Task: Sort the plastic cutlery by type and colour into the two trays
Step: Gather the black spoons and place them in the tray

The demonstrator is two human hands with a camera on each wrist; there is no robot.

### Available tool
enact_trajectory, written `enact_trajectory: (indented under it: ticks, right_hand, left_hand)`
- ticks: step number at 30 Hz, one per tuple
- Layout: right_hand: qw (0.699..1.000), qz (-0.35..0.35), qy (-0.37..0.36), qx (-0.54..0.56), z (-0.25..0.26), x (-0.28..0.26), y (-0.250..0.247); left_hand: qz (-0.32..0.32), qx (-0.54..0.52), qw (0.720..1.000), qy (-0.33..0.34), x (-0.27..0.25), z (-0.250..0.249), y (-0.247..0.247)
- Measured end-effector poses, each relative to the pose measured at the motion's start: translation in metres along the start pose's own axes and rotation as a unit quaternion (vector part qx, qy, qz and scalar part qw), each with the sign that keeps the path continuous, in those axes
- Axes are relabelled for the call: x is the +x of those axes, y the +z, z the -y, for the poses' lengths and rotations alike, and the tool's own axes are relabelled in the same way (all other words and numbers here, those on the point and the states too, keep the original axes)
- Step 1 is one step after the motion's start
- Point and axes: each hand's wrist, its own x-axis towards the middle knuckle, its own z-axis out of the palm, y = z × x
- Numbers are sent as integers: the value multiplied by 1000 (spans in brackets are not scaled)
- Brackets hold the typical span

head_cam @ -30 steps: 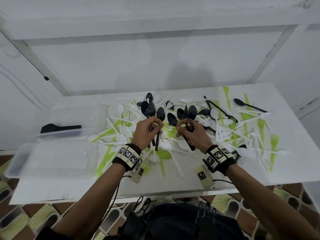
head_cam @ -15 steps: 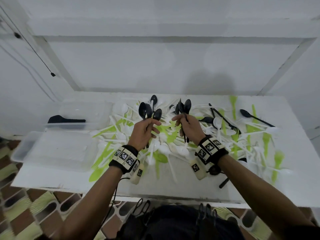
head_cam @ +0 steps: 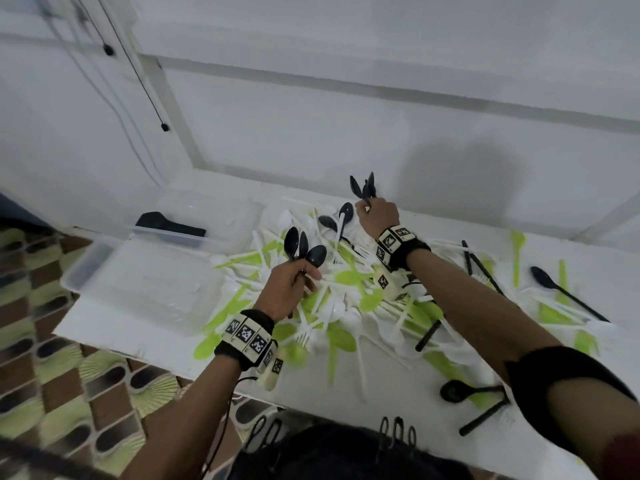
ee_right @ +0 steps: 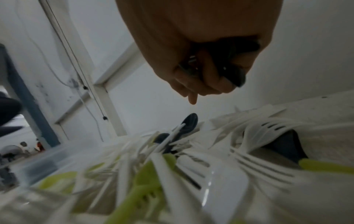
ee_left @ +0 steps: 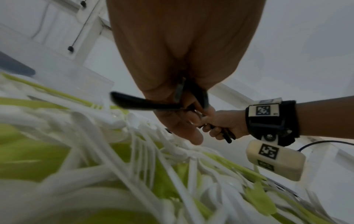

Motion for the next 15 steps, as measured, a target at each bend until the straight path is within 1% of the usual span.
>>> enact_trajectory:
  ticks: [2, 4, 7, 10, 13, 15]
  right_hand:
    - [999, 13, 10, -30, 2, 15, 6]
    - [998, 32, 20, -50, 2, 27, 13]
    - [997, 43, 44, -47, 0, 38, 21]
    - [996, 39, 72, -20, -5, 46, 25]
    - [994, 80, 73, 5, -9, 48, 26]
    - [994, 85, 66, 15, -10, 48, 26]
  left_hand:
    - [22, -19, 999, -31, 1, 5, -8]
    - [33, -6, 999, -37, 3, 7, -16]
    - [23, 19, 999, -11, 10, 8, -26]
    - [-3, 4, 1000, 12, 25, 5, -31]
    - [-20, 3, 999, 34, 46, -7, -32]
    - [-31, 21, 998, 53, 59, -15, -32]
